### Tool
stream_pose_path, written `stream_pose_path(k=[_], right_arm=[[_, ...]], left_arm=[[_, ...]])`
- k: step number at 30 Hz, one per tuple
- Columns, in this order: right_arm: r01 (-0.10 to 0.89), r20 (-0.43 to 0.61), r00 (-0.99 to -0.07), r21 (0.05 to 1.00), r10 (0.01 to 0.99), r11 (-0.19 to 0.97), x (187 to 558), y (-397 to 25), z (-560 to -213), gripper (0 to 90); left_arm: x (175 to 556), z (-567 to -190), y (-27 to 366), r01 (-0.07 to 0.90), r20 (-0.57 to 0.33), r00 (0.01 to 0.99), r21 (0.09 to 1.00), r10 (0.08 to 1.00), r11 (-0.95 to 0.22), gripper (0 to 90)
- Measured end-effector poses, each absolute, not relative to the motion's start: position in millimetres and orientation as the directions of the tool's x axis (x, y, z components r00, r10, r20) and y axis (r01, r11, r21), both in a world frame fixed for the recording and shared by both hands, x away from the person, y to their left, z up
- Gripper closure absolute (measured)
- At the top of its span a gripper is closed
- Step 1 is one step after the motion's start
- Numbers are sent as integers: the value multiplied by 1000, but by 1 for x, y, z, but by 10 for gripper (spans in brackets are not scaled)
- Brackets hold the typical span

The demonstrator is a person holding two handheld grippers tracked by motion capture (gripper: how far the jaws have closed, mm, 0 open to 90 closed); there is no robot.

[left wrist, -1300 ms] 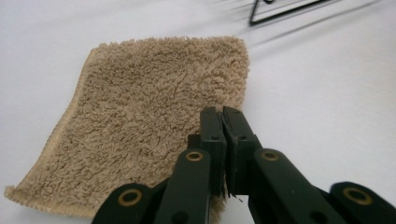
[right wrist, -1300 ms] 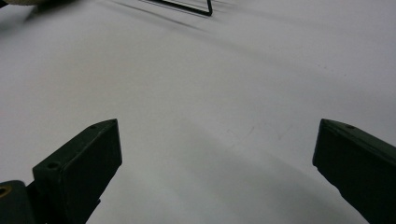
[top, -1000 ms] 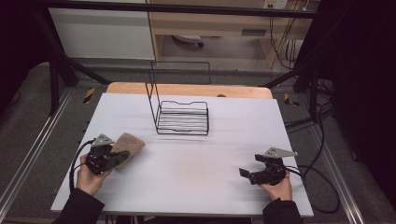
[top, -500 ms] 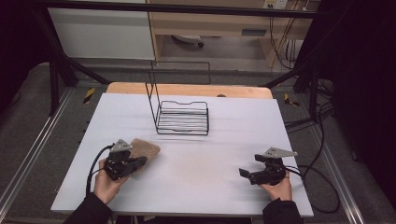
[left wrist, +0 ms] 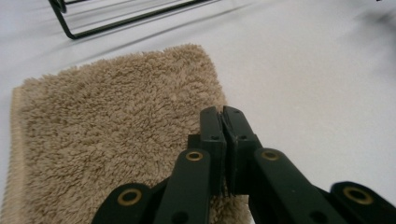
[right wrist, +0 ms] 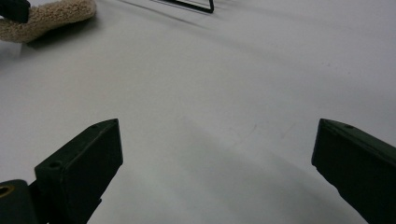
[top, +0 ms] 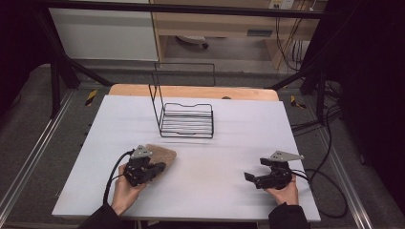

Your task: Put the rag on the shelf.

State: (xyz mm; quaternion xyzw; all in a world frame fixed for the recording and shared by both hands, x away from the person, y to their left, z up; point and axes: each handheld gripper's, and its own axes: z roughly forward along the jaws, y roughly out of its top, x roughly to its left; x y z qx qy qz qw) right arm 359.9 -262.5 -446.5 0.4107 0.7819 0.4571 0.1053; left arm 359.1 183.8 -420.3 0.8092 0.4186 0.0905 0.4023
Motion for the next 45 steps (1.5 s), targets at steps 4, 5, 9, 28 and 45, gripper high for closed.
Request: stream_pose_path(k=[4,5,9,28,45], right_arm=[[547,212,-640,801,739,244,360,-262,-447,25],[547,211,-640,801,739,244,360,-262,-447,25],[547,210,-640,800,739,247,360,-262,-447,25],[555,223,-636,798,739,237,360,-260,-448,29],[549,216,-650,796,729,254,359,-243,-443,52]], left_arm=[[362,-427,182,611,-202,638,720,743,-329,865],[363,-429,182,616,-211,640,715,739,-329,860],[362,-426,185,608,-221,654,723,724,-329,799],[374,-421,279,655,-159,547,692,822,-302,454],[380,-439,272,729,-202,533,603,821,-324,717]])
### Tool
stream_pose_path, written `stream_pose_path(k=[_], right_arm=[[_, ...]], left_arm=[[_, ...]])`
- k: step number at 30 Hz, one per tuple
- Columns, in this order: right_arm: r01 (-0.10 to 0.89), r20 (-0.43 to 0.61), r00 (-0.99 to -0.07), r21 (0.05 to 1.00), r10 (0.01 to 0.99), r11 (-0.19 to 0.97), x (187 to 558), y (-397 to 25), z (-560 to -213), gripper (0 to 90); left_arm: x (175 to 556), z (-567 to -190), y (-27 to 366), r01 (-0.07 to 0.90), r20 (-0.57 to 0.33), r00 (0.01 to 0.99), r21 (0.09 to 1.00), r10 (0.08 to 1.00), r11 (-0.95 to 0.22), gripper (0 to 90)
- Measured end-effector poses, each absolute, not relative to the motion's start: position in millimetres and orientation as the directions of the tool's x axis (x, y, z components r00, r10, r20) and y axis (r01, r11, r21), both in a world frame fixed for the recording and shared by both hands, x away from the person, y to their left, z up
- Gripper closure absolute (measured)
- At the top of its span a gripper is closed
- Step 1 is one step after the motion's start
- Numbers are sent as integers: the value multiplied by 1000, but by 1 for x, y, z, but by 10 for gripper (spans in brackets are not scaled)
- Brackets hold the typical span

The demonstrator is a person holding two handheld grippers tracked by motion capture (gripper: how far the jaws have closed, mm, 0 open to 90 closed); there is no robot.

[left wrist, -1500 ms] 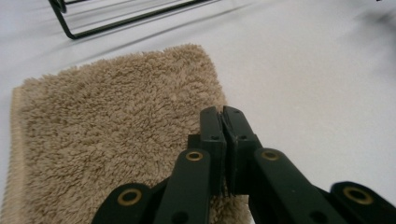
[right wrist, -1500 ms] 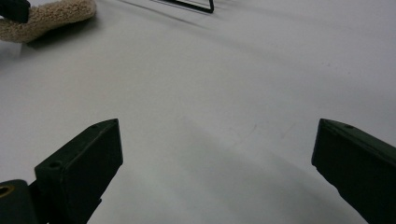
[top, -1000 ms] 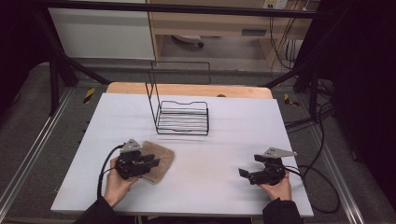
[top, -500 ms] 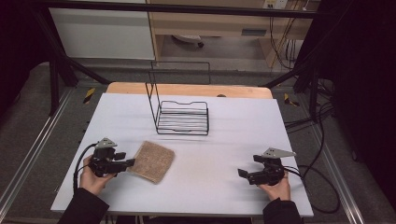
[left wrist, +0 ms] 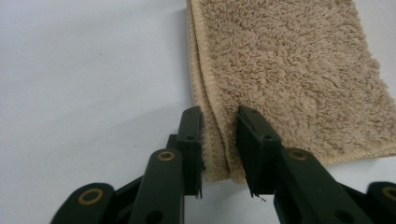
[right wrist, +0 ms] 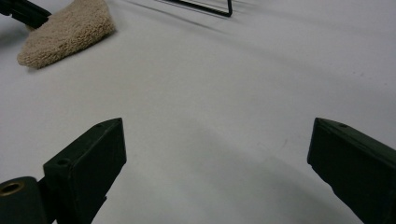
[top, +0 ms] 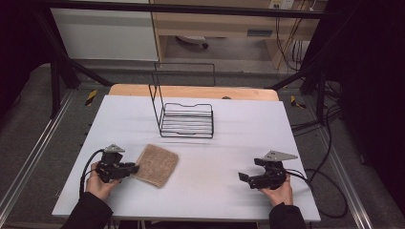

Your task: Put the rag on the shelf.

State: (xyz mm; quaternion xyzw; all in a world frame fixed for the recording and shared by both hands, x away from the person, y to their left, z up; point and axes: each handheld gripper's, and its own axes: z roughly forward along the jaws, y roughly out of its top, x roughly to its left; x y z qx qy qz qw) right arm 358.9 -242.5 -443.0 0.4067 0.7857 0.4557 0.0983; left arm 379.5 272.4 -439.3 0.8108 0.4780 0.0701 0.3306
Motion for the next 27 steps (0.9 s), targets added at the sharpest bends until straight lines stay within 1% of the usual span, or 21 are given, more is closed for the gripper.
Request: stream_pose_path(k=[4,8,12,18,21,27], right_arm=[[545,216,-655,799,725,254,359,-234,-441,63],[539,218,-662,803,717,253,360,-223,-439,77],[536,219,-664,807,715,250,363,-210,-435,88],[532,238,-669,815,704,231,369,-186,-428,121],[525,225,-675,816,703,243,373,-168,-426,137],[536,220,-677,801,703,265,384,-122,-425,172]], left_arm=[[379,-439,271,738,-208,524,594,826,-319,756],[377,-438,268,733,-192,521,599,831,-322,809],[375,-436,268,737,-199,519,597,831,-317,834],[371,-437,267,738,-213,514,603,831,-302,840],[370,-437,267,735,-210,514,607,832,-302,839],[368,-439,264,699,-162,540,633,826,-332,824]])
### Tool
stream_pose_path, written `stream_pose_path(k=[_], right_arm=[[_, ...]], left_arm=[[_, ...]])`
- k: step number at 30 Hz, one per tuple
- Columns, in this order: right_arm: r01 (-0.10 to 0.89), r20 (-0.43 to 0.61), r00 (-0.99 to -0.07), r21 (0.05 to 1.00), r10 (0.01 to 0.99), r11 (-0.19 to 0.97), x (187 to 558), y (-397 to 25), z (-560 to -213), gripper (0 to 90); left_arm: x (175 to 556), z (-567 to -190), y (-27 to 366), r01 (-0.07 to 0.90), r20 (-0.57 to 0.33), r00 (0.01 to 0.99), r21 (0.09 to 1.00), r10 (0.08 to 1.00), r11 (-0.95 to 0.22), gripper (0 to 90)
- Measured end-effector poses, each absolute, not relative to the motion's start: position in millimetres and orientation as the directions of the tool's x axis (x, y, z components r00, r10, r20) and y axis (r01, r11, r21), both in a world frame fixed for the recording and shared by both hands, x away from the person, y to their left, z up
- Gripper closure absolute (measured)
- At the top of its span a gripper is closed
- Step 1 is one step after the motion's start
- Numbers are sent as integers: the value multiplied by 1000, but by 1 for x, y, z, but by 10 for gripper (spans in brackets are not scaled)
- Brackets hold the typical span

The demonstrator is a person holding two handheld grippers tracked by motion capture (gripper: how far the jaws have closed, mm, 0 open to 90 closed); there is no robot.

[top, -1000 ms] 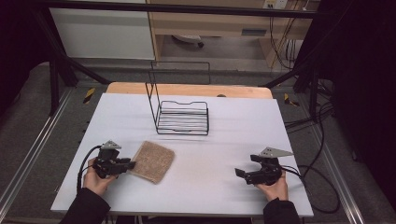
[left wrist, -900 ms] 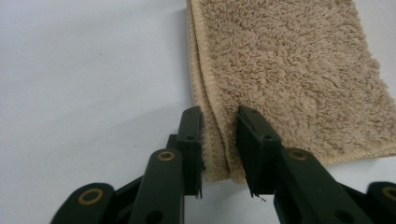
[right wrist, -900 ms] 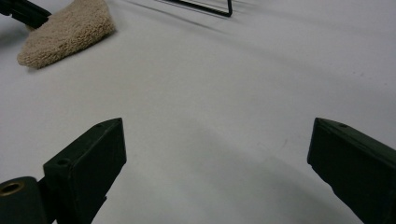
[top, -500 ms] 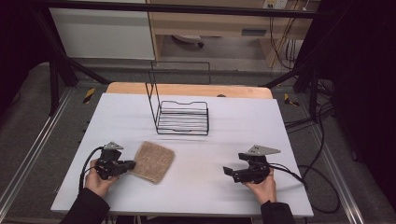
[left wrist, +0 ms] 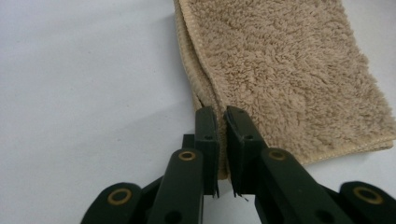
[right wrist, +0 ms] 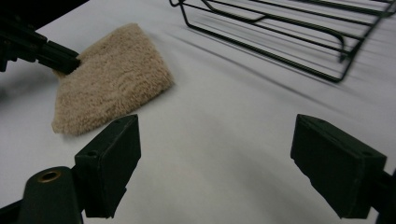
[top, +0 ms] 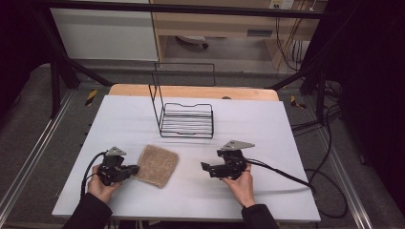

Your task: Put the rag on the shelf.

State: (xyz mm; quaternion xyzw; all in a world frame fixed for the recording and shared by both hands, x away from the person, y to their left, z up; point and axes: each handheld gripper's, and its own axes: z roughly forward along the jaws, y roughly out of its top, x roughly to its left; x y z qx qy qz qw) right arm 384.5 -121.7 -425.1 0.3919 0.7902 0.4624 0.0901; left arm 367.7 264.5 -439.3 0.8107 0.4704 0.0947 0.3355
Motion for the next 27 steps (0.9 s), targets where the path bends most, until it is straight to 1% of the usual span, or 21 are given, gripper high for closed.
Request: stream_pose_path(k=[3,6,7,8,11,15,17,19,22,23,24,27], right_arm=[[535,218,-682,799,698,274,390,-97,-427,201],[547,217,-673,790,707,278,395,-74,-432,251],[547,217,-673,790,707,278,395,-74,-432,251],[550,212,-673,783,708,289,399,-59,-436,297],[566,226,-664,775,713,282,405,-42,-440,363],[580,234,-651,767,722,275,412,-27,-443,445],[585,241,-647,765,723,269,413,-21,-445,506],[600,255,-640,755,725,265,414,-17,-446,547],[610,262,-639,746,723,268,415,-12,-448,593],[610,262,-639,746,723,268,415,-12,-448,593],[625,274,-629,735,727,264,415,-11,-451,631],[642,287,-622,719,728,265,416,-10,-455,678]], left_arm=[[366,-441,263,685,-139,547,642,826,-345,817],[365,-441,263,680,-131,547,647,827,-347,813],[365,-441,263,680,-131,547,647,827,-347,812],[364,-441,263,679,-131,547,648,827,-346,812],[364,-441,263,679,-129,547,646,827,-349,811],[365,-441,263,683,-131,548,641,826,-351,807],[366,-441,264,684,-131,548,639,826,-352,793],[367,-442,264,687,-138,545,638,827,-347,777],[368,-442,266,691,-150,547,637,823,-343,768],[368,-442,266,691,-150,547,637,823,-343,769],[368,-442,266,696,-154,544,633,825,-340,770],[368,-441,264,706,-157,532,625,832,-333,786]])
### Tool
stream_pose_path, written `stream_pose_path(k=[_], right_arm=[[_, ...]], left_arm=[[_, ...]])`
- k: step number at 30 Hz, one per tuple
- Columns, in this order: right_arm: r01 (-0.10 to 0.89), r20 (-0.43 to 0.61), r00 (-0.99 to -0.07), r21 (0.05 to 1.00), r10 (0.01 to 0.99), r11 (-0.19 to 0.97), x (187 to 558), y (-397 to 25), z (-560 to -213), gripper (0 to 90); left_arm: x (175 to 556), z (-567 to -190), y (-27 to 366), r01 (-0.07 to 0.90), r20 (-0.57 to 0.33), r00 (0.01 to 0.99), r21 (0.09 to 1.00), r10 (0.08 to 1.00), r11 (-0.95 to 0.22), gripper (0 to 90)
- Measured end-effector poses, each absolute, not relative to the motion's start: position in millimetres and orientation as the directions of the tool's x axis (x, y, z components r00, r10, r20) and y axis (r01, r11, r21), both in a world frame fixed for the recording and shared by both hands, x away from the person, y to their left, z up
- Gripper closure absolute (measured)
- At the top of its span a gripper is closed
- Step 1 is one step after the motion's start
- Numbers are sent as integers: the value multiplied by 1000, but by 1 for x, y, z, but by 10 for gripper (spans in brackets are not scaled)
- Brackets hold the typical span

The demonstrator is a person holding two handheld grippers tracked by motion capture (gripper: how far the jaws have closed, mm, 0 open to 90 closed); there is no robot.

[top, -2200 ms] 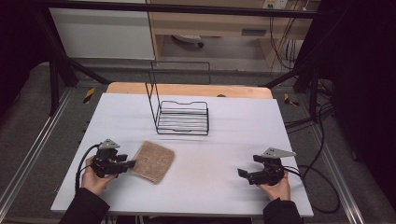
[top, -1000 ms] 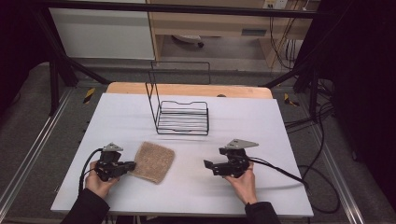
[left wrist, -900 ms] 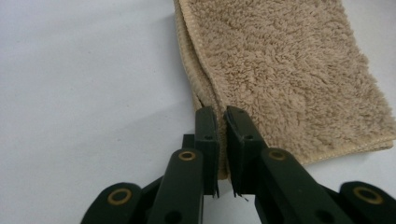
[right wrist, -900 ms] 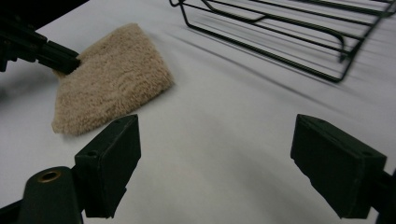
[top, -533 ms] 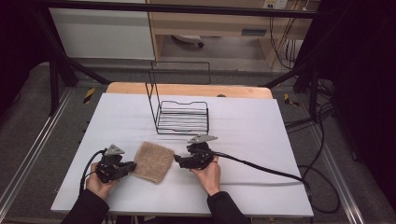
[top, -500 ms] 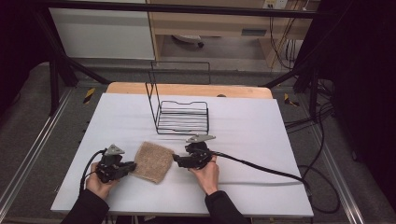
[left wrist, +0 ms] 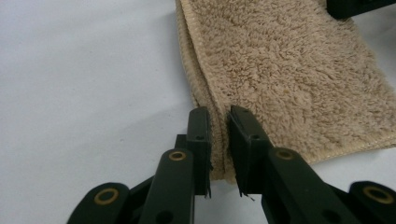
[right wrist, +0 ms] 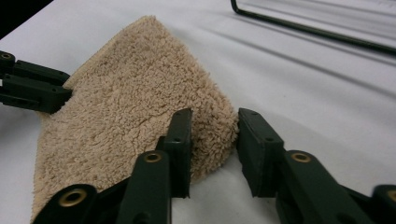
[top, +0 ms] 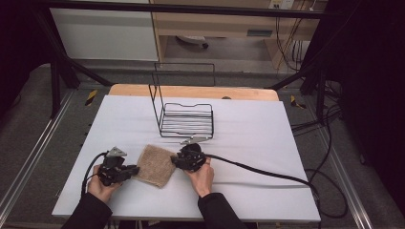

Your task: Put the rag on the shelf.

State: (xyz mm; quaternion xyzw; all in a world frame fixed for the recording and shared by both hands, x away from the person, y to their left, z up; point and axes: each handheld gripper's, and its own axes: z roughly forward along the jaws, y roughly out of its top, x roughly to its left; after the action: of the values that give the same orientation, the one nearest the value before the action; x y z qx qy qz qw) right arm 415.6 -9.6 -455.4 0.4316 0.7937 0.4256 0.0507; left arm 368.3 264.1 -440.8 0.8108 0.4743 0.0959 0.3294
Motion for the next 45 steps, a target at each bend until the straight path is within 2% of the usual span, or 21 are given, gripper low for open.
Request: stream_pose_path(k=[8,16,24,30,38,42,45], right_arm=[[668,328,-603,705,727,237,415,-8,-456,826],[656,321,-613,716,722,239,409,-18,-432,838],[652,229,-619,683,751,329,411,-33,-418,834],[629,189,-624,698,758,344,417,-39,-441,805],[574,142,-643,739,753,352,414,-43,-445,699],[548,145,-650,769,746,328,410,-49,-439,593],[542,153,-651,780,743,314,408,-56,-436,502]], left_arm=[[370,-438,265,718,-174,525,616,833,-324,833],[363,-429,261,735,-266,533,615,803,-284,842],[348,-430,226,717,-252,562,623,788,-312,808],[349,-427,225,673,-164,567,657,807,-340,703],[379,-410,231,632,-88,564,685,821,-361,394],[399,-407,226,628,-77,556,691,828,-358,342],[415,-409,222,641,-88,540,688,837,-341,335]])
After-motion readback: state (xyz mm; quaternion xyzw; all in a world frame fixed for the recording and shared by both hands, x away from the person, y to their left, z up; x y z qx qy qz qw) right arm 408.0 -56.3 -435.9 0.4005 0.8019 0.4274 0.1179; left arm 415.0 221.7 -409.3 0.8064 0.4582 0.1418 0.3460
